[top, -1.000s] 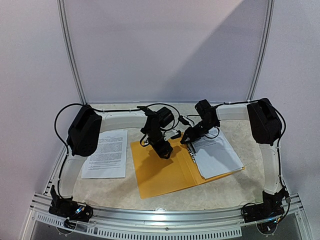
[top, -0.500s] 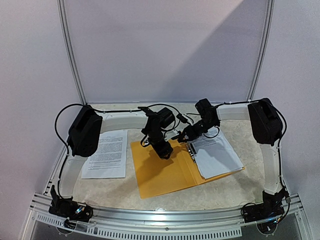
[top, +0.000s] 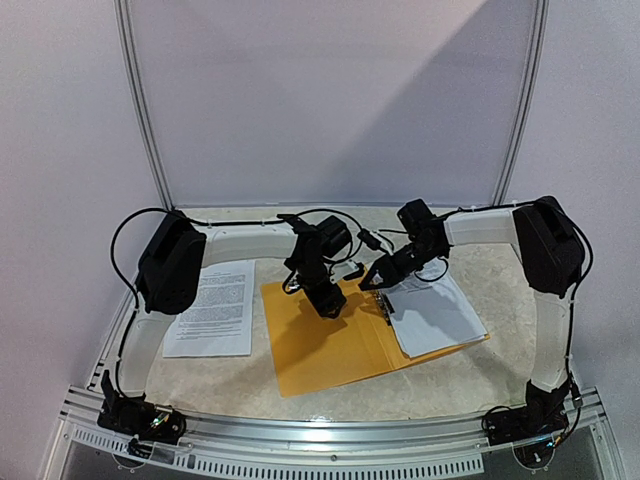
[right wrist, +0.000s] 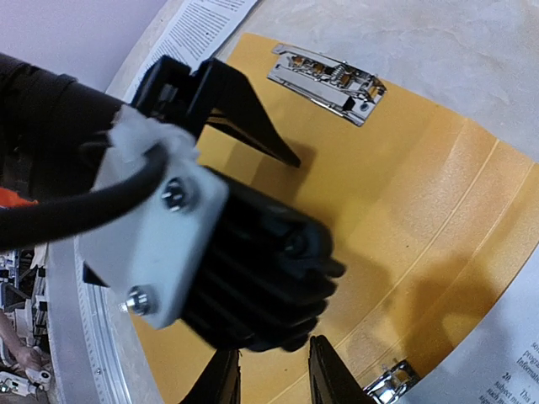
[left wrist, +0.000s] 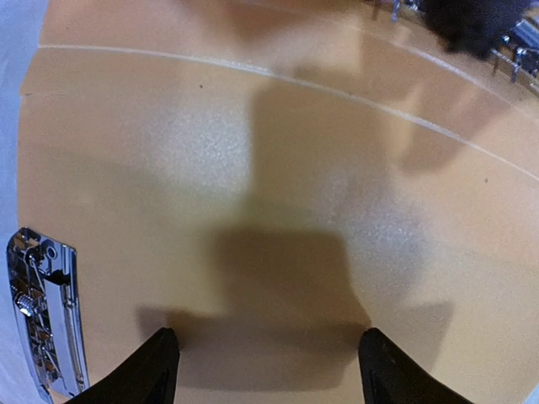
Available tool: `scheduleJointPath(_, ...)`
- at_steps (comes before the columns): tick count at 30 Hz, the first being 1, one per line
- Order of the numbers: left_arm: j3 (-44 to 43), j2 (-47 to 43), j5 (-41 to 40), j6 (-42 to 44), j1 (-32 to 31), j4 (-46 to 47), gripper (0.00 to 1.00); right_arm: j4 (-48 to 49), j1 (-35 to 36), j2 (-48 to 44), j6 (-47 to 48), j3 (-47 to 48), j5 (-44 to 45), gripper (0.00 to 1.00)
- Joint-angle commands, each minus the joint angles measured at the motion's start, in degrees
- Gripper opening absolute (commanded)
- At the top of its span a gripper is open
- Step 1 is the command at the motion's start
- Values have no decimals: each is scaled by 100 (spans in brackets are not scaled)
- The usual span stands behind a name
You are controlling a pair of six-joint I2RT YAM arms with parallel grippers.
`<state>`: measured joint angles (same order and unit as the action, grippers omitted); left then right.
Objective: Put the files into the folder
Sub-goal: Close the spring clip on the folder with some files.
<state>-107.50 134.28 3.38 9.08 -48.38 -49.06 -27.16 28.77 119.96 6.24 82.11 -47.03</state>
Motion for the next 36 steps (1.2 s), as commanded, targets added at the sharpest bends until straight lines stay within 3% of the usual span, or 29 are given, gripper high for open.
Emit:
scheduleJointPath(1,118,459,-63,-34,-22,-173,76,166,68,-530,-90,-310,-102,29)
scheduleJointPath(16,145,450,-144,-3,-31,-166,76,-117,123,-956,-123,-979,224,29)
scheduleJointPath(24,141,472,-152,9,-31,-173,76,-198,155,-1489,-374,-766,639,31)
scheduleJointPath(29,156,450,-155,13,-53,-163,76,-1265,105,-1449,-1485,-20,2208,38)
scheduleJointPath(36,146,453,-145,-2,-66,-174,76,-1003,104,-1438,-2978,-760,1018,37)
